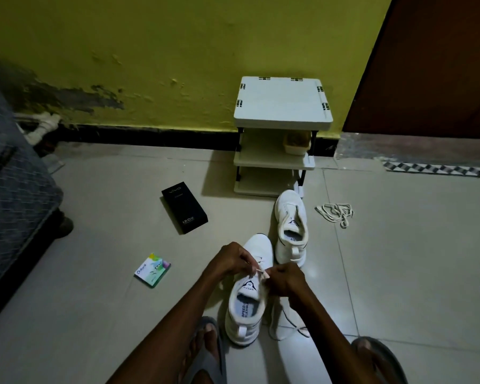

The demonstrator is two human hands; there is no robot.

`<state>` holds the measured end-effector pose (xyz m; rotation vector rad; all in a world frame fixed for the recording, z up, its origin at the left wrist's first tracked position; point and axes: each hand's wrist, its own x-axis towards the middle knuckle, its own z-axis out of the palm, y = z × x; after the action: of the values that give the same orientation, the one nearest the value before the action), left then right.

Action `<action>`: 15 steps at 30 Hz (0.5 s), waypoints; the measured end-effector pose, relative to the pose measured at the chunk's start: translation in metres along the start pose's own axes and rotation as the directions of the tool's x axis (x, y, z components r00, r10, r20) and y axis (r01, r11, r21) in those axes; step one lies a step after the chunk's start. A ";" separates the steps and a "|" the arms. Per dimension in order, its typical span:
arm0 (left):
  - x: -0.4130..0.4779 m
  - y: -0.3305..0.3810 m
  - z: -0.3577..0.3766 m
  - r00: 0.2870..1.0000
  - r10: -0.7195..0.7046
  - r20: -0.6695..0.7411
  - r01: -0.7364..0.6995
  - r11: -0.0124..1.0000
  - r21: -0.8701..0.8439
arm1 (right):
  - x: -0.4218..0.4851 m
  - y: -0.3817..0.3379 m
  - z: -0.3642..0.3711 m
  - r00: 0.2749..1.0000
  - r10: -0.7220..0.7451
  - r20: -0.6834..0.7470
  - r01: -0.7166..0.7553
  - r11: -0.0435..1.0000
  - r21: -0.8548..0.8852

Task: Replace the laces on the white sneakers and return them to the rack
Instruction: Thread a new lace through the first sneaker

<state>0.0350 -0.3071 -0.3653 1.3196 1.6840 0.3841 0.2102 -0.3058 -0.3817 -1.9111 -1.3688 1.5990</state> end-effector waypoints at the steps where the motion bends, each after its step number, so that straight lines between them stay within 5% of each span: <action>1: 0.000 0.001 0.003 1.000 -0.010 -0.012 0.010 1.000 0.019 | 0.002 0.002 -0.003 0.999 0.024 0.031 -0.026 0.999 0.046; 15: 0.005 0.013 0.020 0.994 -0.046 -0.096 0.071 0.959 0.275 | 0.004 0.000 -0.010 0.982 0.111 0.156 -0.124 0.990 0.075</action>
<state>0.0591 -0.3032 -0.3691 1.4687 1.8990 0.1767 0.2190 -0.2999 -0.3807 -1.8862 -1.2428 1.8614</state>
